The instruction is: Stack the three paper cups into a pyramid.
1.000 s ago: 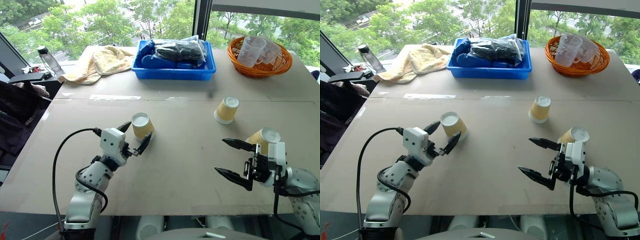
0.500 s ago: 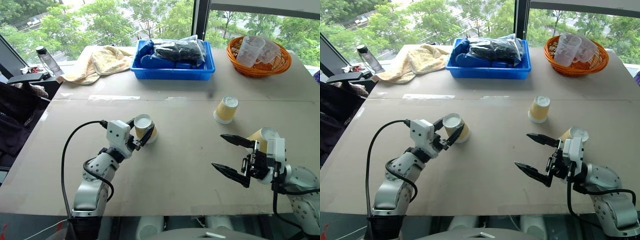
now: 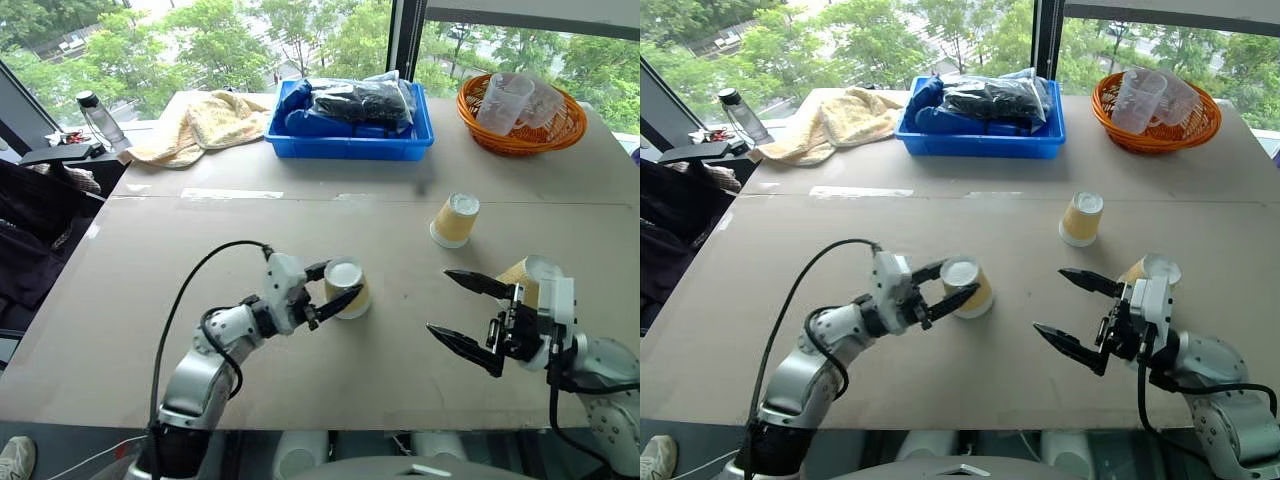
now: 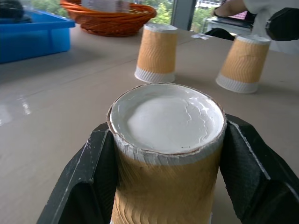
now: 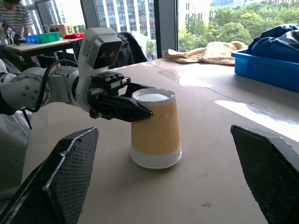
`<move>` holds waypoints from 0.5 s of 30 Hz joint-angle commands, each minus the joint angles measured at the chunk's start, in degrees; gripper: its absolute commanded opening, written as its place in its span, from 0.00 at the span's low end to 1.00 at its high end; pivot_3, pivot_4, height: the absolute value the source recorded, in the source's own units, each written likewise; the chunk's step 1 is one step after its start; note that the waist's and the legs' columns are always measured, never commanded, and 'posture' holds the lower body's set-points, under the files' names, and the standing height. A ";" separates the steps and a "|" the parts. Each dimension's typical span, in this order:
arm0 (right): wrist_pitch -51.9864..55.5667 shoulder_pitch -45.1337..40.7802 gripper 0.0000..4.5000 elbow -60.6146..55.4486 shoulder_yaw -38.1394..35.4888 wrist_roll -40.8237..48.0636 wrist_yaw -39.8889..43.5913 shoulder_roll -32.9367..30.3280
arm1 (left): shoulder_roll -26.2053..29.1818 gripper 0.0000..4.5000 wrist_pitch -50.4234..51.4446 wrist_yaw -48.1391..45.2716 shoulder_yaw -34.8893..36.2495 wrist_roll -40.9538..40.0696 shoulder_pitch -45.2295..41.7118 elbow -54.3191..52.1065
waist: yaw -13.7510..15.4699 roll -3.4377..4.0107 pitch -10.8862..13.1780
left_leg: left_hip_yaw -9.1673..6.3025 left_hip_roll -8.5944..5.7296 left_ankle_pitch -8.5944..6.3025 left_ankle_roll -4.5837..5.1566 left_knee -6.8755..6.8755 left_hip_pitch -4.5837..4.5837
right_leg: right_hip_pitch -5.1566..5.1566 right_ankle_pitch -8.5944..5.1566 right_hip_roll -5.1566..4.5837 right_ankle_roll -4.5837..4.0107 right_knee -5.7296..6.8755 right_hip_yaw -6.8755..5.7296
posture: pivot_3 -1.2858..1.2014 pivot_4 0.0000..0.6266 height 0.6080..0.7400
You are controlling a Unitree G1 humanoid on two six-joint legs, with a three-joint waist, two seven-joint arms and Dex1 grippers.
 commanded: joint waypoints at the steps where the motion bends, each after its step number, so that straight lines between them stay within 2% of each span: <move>1: -1.54 1.50 1.00 -2.33 -2.43 0.28 -0.68 -0.08 | -0.76 0.54 -0.98 -3.16 -3.97 2.40 -4.39 3.12 | -0.16 0.00 0.00 | 0.00 -0.01 0.00 0.00 0.00 0.00 | 0.00 0.00 0.06 0.00 0.00 0.03 | 0.52 0.24 0.95; 5: -2.46 2.91 1.00 -2.70 -2.68 -0.41 -1.35 0.57 | -1.38 0.54 -2.98 -5.59 -5.77 3.70 -7.19 6.60 | -0.25 0.01 0.00 | -0.04 0.07 0.00 0.00 -0.01 0.04 | -0.01 0.00 0.27 0.00 0.01 0.08 | 0.52 0.24 0.95; 7: -2.81 3.18 1.00 -2.78 -2.74 -0.76 -1.99 0.86 | -1.60 0.76 -4.71 -6.18 -5.93 4.42 -7.79 7.70 | -0.12 0.01 0.00 | -0.07 0.09 0.00 0.00 -0.01 0.03 | -0.01 0.00 0.33 -0.01 0.03 0.01 | 0.52 0.24 0.95; 8: -2.94 3.24 1.00 -2.84 -2.75 -0.92 -2.30 0.99 | -1.73 0.81 -5.29 -6.42 -5.79 4.34 -7.98 8.00 | -0.11 0.01 0.00 | -0.08 0.09 0.00 0.00 -0.01 0.03 | -0.01 -0.01 0.34 -0.01 0.04 -0.01 | 0.52 0.24 0.95; 10: -3.72 3.55 1.00 -2.93 -3.16 -1.10 -3.24 1.74 | -2.04 0.99 -6.04 -6.22 -4.75 3.85 -8.23 7.92 | -0.11 0.01 0.00 | -0.18 0.09 0.00 0.00 -0.01 0.02 | -0.01 -0.01 0.33 -0.01 0.04 0.01 | 0.52 0.24 0.95; 15: -7.10 4.55 1.00 -3.14 -7.07 -1.29 -6.60 4.18 | 0.06 0.99 -4.43 -8.07 0.71 -3.15 -7.20 0.69 | -0.15 -0.01 0.03 | -0.16 0.12 0.00 0.00 0.01 -0.01 | -0.01 0.00 0.24 -0.01 0.03 0.03 | 0.52 0.24 0.95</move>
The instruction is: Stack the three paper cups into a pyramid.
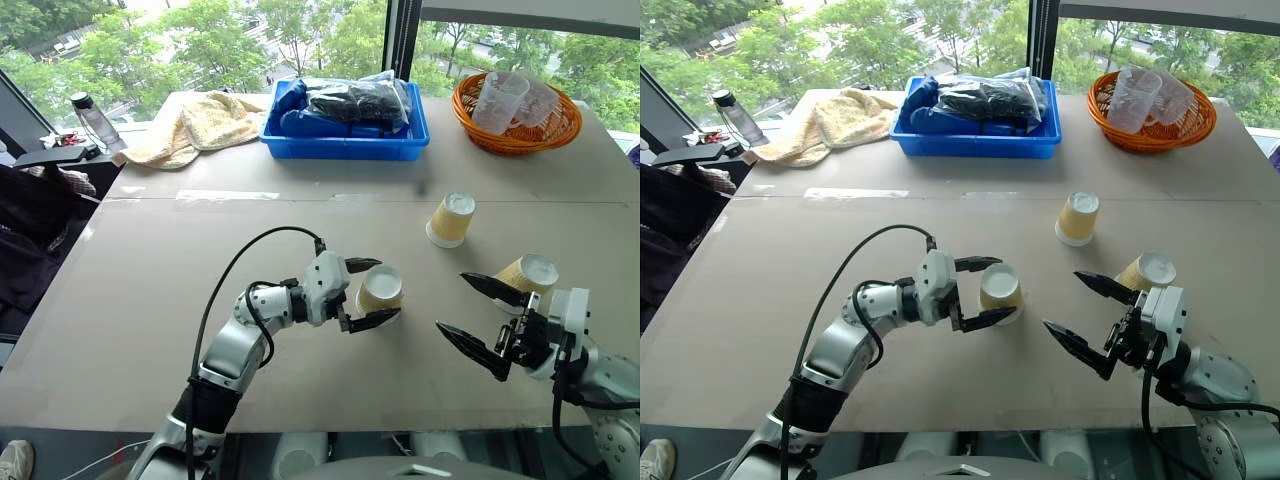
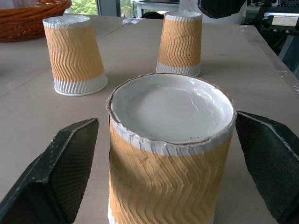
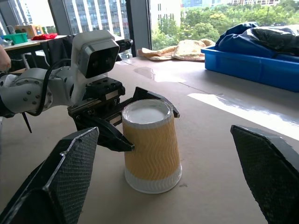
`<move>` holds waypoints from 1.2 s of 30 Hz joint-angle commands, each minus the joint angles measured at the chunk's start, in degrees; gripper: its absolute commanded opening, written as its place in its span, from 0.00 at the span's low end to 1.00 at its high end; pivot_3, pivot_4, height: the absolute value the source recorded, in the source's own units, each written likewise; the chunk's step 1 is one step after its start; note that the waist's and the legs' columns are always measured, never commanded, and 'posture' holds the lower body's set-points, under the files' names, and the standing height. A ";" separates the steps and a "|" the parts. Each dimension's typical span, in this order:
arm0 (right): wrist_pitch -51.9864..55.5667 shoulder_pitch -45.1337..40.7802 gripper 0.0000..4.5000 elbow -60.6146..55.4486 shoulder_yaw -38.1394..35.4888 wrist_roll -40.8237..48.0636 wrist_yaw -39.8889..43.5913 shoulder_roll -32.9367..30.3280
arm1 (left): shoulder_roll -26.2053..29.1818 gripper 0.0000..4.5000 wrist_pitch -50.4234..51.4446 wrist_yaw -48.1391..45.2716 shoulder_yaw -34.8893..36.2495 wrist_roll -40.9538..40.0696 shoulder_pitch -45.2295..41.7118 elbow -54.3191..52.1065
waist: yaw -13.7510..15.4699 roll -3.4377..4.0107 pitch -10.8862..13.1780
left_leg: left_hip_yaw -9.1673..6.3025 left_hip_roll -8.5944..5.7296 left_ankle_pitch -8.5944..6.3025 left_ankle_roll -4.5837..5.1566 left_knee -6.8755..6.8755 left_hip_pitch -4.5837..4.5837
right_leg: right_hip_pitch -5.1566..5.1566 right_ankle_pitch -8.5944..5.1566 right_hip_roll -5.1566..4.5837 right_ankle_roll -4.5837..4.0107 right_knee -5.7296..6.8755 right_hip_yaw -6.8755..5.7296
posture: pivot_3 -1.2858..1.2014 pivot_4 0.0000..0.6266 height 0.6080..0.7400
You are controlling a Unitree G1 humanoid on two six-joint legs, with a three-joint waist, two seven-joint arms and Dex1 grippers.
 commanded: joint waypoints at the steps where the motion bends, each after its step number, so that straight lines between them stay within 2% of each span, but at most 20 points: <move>1: -4.69 0.14 1.00 -1.67 -5.56 -0.97 -3.46 1.77 | 2.76 0.99 2.43 -1.50 5.25 -6.86 0.17 -9.31 | -0.01 -0.01 0.02 | -0.01 0.04 0.00 0.00 0.00 -0.01 | -0.01 0.00 0.00 0.00 -0.01 0.00 | 0.52 0.24 0.95; 6: -8.70 -0.59 1.00 1.35 -11.87 -6.12 -10.70 4.33 | 13.23 0.99 16.53 -4.46 11.72 -19.46 -1.67 -19.33 | -0.01 0.01 0.03 | -0.02 0.06 0.00 -0.01 0.00 0.01 | 0.00 0.00 0.00 0.00 0.03 -0.02 | 0.52 0.24 0.95; 9: -8.92 -1.46 1.00 4.50 -14.21 -9.39 -15.21 5.21 | 20.66 0.99 24.68 -8.08 15.24 -27.19 -4.70 -20.94 | 0.00 0.12 0.10 | 0.00 0.06 0.02 -0.03 -0.01 0.04 | 0.00 -0.01 0.00 0.00 0.04 0.00 | 0.52 0.24 0.95; 11: -6.87 -1.27 1.00 6.74 -14.32 -10.89 -17.16 4.97 | 25.30 0.99 28.65 -11.28 16.15 -29.96 -7.21 -20.94 | 0.00 0.11 0.11 | 0.02 0.03 0.05 -0.08 0.00 0.03 | 0.00 -0.01 0.00 0.01 0.05 0.00 | 0.52 0.24 0.95; 14: -3.97 -0.99 1.00 8.06 -13.43 -11.17 -18.67 4.72 | 28.80 0.99 31.66 -13.24 16.09 -31.05 -9.16 -20.86 | -0.08 0.18 0.15 | 0.07 -0.03 0.06 -0.10 -0.01 0.04 | -0.01 -0.02 0.00 0.01 0.03 0.03 | 0.52 0.24 0.95; 19: -0.51 -2.05 1.00 9.97 -12.50 -10.53 -20.49 5.41 | 31.25 0.99 34.51 -13.41 16.08 -30.35 -10.15 -20.73 | -0.21 0.17 0.18 | 0.13 -0.02 0.06 -0.11 -0.02 0.05 | -0.02 -0.02 0.07 0.01 0.03 0.09 | 0.52 0.24 0.95; 28: 4.04 -3.66 1.00 11.76 -13.19 -6.72 -20.61 6.16 | 31.00 0.99 37.40 -6.74 17.52 -28.89 -9.39 -21.34 | -0.14 0.18 0.19 | 0.14 -0.02 0.06 -0.11 -0.02 0.05 | -0.02 -0.01 0.07 0.01 0.03 0.11 | 0.52 0.24 0.95; 32: 4.68 -4.07 0.75 12.38 -14.00 -5.16 -19.99 5.80 | 30.63 1.00 37.70 -4.35 18.39 -28.88 -8.98 -21.90 | -0.14 0.18 0.19 | 0.13 -0.02 0.06 -0.11 -0.03 0.05 | -0.03 -0.01 0.07 0.01 0.03 0.11 | 0.52 0.24 0.95; 34: 5.03 -3.86 0.53 12.52 -14.11 -4.46 -19.38 5.44 | 30.50 1.00 37.16 -3.51 18.61 -28.24 -8.93 -22.09 | -0.14 0.18 0.19 | 0.14 -0.02 0.06 -0.11 -0.03 0.04 | -0.03 -0.01 0.07 0.01 0.03 0.11 | 0.52 0.24 0.95; 35: 5.07 -3.83 0.48 12.49 -14.12 -4.18 -19.11 5.36 | 30.40 1.00 36.54 -3.31 18.65 -27.73 -8.96 -22.15 | -0.14 0.18 0.19 | 0.14 -0.02 0.06 -0.11 -0.03 0.05 | -0.03 -0.01 0.07 0.01 0.03 0.12 | 0.52 0.24 0.95; 36: 4.81 -3.83 0.47 12.40 -14.05 -4.07 -18.67 5.27 | 30.21 1.00 35.67 -3.31 18.64 -27.04 -9.00 -22.21 | -0.14 0.18 0.19 | 0.14 -0.02 0.06 -0.11 -0.02 0.05 | -0.03 -0.01 0.07 0.01 0.03 0.12 | 0.52 0.24 0.95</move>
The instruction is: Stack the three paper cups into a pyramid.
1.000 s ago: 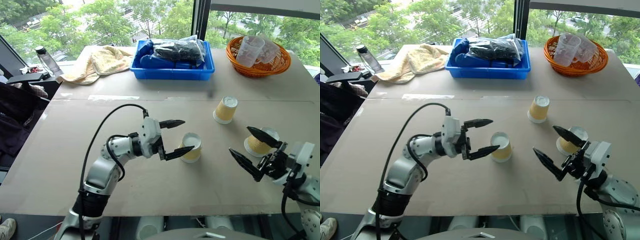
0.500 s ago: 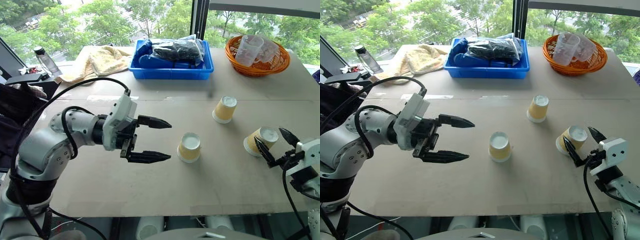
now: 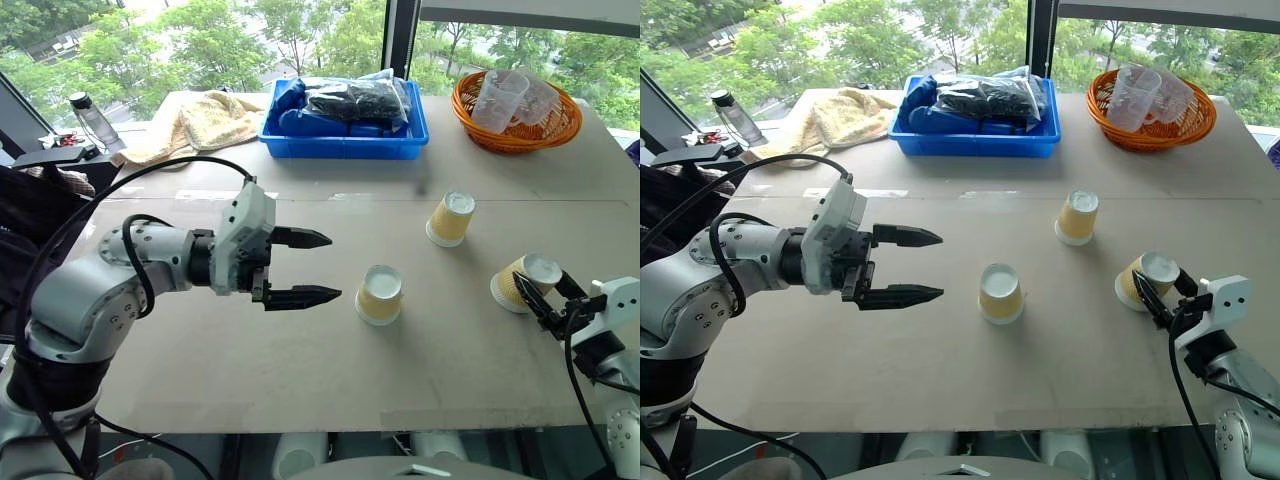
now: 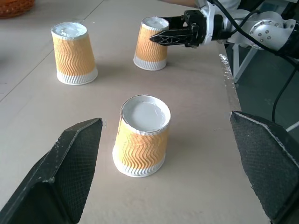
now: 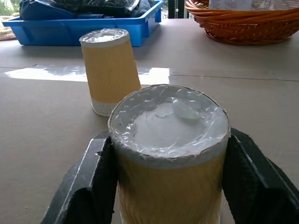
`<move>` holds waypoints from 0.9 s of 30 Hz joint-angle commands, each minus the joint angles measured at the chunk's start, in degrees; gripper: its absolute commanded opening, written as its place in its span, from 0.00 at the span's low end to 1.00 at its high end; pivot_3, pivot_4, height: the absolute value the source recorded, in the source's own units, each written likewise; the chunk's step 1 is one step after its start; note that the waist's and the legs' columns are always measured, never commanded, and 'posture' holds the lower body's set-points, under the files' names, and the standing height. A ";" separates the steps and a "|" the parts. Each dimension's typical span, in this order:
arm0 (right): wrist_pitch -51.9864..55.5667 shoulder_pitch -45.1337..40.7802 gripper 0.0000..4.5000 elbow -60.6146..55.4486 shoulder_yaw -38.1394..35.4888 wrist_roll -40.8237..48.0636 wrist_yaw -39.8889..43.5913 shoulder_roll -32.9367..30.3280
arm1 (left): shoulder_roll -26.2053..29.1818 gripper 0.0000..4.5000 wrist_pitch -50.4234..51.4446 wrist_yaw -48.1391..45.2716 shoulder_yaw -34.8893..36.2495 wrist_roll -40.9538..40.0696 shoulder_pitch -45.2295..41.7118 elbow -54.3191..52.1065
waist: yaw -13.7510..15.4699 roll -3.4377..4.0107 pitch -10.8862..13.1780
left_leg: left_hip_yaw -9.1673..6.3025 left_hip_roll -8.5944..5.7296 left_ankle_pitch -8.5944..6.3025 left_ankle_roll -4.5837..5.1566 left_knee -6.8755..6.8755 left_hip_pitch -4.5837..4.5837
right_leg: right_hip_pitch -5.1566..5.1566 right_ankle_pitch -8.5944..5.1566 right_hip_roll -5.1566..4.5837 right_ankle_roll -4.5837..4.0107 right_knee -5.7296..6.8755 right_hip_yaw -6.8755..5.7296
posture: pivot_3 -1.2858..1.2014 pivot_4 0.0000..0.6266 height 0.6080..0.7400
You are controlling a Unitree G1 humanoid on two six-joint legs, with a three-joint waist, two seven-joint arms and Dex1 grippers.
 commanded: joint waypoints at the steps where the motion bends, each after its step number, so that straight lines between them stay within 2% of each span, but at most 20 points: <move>1: -0.57 -0.14 0.47 -1.13 -1.49 1.55 1.55 -1.05 | -0.48 1.00 -2.50 0.56 2.07 1.16 -0.11 -1.80 | 0.01 0.00 0.00 | 0.01 0.00 0.00 0.00 0.00 0.00 | 0.00 0.00 0.00 0.00 0.00 0.00 | 0.52 0.24 0.95; 8: -1.80 3.36 0.47 -8.30 5.87 0.65 10.83 -4.03 | 1.58 1.00 -5.65 -4.44 3.70 2.61 2.67 -0.57 | -0.09 0.00 0.01 | 0.03 0.01 0.00 0.00 -0.04 0.02 | -0.02 0.00 0.02 0.00 0.00 0.01 | 0.52 0.24 0.95; 19: -0.90 -0.87 0.47 -10.12 22.00 -5.51 12.91 -4.13 | 3.08 1.00 -7.84 -7.28 6.36 3.85 3.77 0.57 | 0.09 -0.03 0.01 | 0.06 0.02 0.01 -0.01 0.01 0.00 | -0.03 0.00 0.03 0.00 0.00 0.03 | 0.52 0.24 0.95; 27: -1.55 -4.87 0.47 -6.29 23.42 -7.01 12.42 -4.08 | 2.90 1.00 -7.74 -6.59 6.71 4.59 4.42 -0.34 | 0.03 -0.07 0.02 | 0.11 0.02 0.02 -0.03 0.01 0.00 | -0.03 0.00 0.05 0.00 0.01 0.01 | 0.52 0.24 0.95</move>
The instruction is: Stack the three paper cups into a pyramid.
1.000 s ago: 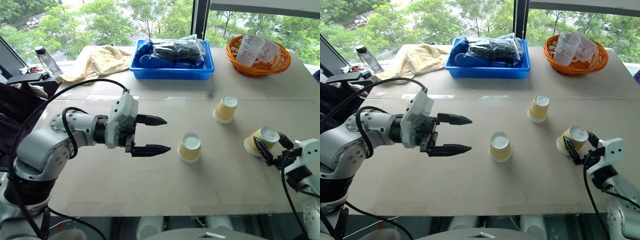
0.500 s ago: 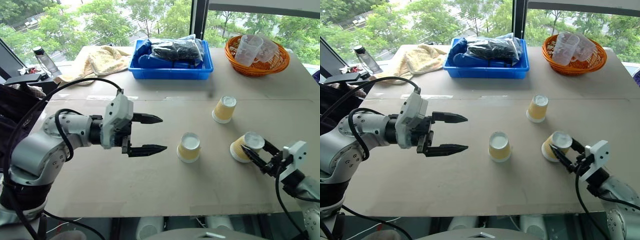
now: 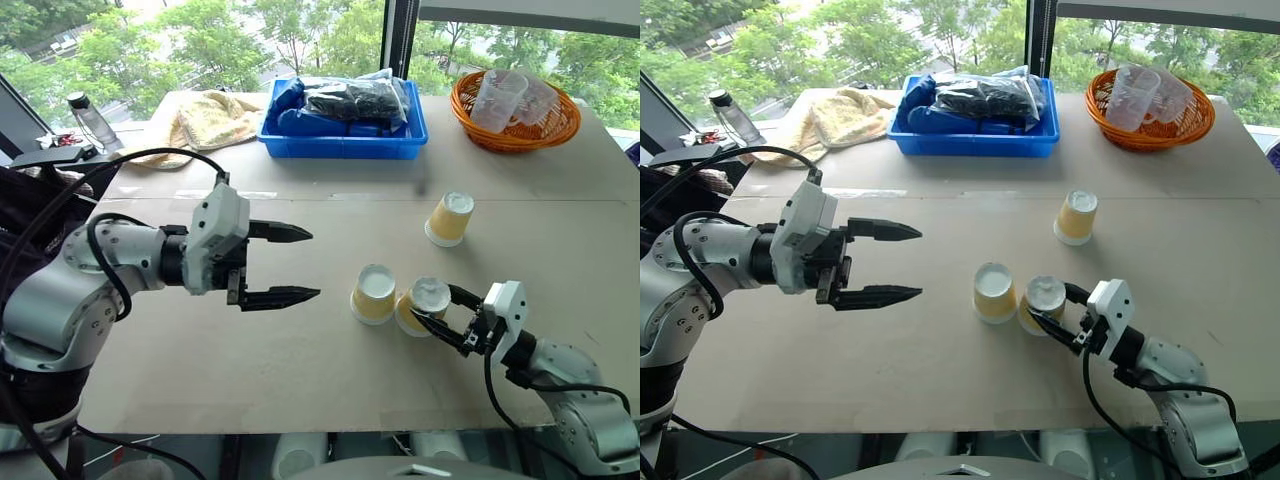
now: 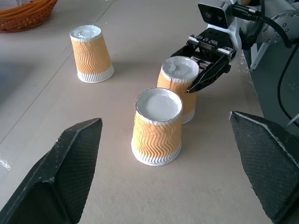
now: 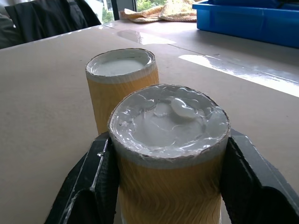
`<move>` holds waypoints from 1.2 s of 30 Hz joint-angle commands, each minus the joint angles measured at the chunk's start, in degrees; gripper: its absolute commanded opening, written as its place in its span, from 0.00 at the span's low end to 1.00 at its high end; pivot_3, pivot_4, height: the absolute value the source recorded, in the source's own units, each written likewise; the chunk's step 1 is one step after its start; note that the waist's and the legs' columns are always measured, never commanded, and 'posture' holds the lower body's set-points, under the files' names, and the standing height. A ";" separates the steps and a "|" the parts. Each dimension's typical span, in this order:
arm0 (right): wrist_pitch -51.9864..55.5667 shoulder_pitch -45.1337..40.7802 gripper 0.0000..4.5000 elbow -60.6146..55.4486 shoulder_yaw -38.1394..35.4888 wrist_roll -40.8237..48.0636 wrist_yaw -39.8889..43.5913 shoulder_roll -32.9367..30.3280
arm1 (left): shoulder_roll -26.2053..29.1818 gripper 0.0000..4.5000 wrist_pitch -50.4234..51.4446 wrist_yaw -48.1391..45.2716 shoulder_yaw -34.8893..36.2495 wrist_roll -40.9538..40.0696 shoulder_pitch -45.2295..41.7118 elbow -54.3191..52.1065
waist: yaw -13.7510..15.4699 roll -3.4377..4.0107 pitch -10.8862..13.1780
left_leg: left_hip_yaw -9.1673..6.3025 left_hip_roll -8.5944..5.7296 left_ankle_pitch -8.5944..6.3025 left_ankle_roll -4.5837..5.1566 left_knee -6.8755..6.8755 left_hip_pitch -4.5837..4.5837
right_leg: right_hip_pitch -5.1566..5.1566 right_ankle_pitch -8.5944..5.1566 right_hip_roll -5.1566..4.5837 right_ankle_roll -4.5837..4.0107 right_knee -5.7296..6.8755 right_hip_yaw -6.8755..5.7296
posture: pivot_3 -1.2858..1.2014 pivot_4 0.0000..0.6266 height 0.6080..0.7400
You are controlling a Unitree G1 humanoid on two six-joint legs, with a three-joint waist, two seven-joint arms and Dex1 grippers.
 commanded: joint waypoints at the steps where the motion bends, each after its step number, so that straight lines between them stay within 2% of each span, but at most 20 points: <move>1: -0.45 -0.61 0.70 0.48 -0.24 -0.23 -0.02 -0.10 | 0.60 1.00 -0.81 0.22 1.74 0.04 0.26 -1.64 | 0.01 -0.01 -0.01 | 0.01 0.00 0.00 0.00 0.00 0.00 | 0.00 0.00 0.00 0.00 0.00 0.00 | 0.52 0.24 0.95; 4: -0.84 -1.15 0.97 0.76 -0.65 -0.15 -0.04 0.03 | 0.68 1.00 -1.30 0.09 1.78 0.67 1.09 -1.59 | 0.01 -0.01 0.00 | 0.02 0.00 0.00 -0.01 0.00 0.00 | 0.00 0.00 0.00 0.00 0.01 -0.01 | 0.52 0.24 0.95; 5: -1.07 -1.41 0.99 0.87 -1.04 0.06 -0.14 0.14 | 0.67 1.00 -1.43 0.03 1.77 0.82 1.24 -1.55 | 0.01 -0.01 0.00 | 0.02 0.00 0.00 -0.01 0.00 -0.01 | 0.00 0.00 0.00 0.00 0.01 0.00 | 0.52 0.24 0.95; 12: -4.62 -0.82 0.99 -2.40 -3.85 1.38 1.54 -0.81 | 0.39 1.00 -2.10 -0.20 1.99 1.06 1.86 -1.40 | 0.04 -0.01 0.00 | 0.02 0.00 0.01 -0.01 0.00 -0.01 | 0.00 0.00 0.00 0.00 0.00 -0.01 | 0.52 0.24 0.95; 18: -1.70 -1.57 0.99 -9.39 -5.10 5.43 1.23 -2.58 | 0.21 1.00 -2.68 -0.11 1.99 1.06 2.13 -1.40 | 0.02 -0.02 0.01 | 0.01 0.01 0.01 -0.01 0.00 -0.01 | 0.00 0.01 0.00 0.00 0.02 -0.03 | 0.52 0.24 0.95; 21: 1.56 -6.47 0.99 -10.07 -7.23 9.23 -3.52 -1.54 | 0.19 1.00 -2.93 -0.08 1.90 1.19 1.92 -1.20 | -0.08 -0.03 0.01 | 0.01 0.01 0.01 -0.01 0.00 0.00 | 0.00 0.01 0.00 0.00 0.02 -0.01 | 0.52 0.24 0.95; 24: 5.62 -14.66 0.99 -4.35 -9.00 7.42 -10.26 -0.47 | -0.13 1.00 -3.03 0.37 1.81 1.15 1.27 -1.00 | -0.36 -0.05 0.04 | 0.01 0.00 0.07 -0.11 0.04 0.02 | -0.01 0.04 0.00 -0.02 0.04 0.04 | 0.52 0.24 0.95; 27: 7.95 -22.17 0.99 4.66 -6.24 -1.51 -15.60 -0.74 | -0.87 1.00 -2.74 1.05 1.70 0.55 0.17 -0.46 | -0.05 -0.23 0.02 | 0.05 0.01 0.07 -0.12 0.03 0.04 | 0.07 0.03 0.04 -0.04 0.05 -0.08 | 0.52 0.24 0.95; 29: 6.16 -25.47 0.99 9.03 -5.38 -4.82 -16.79 -0.12 | -0.86 1.00 -2.54 1.37 1.92 0.67 -0.44 0.08 | 0.08 -0.18 0.05 | 0.10 -0.01 0.17 -0.28 0.03 -0.06 | -0.04 0.06 0.06 -0.08 0.05 -0.04 | 0.52 0.24 0.95; 36: 7.47 -33.20 0.99 22.56 -6.43 -7.74 -20.38 3.12 | -1.29 1.00 1.90 5.35 3.93 -2.06 -2.94 1.66 | -0.19 -0.15 0.08 | 0.03 0.00 0.27 -0.45 -0.07 -0.27 | -0.23 0.18 0.12 0.16 0.01 -0.05 | 0.52 0.24 0.95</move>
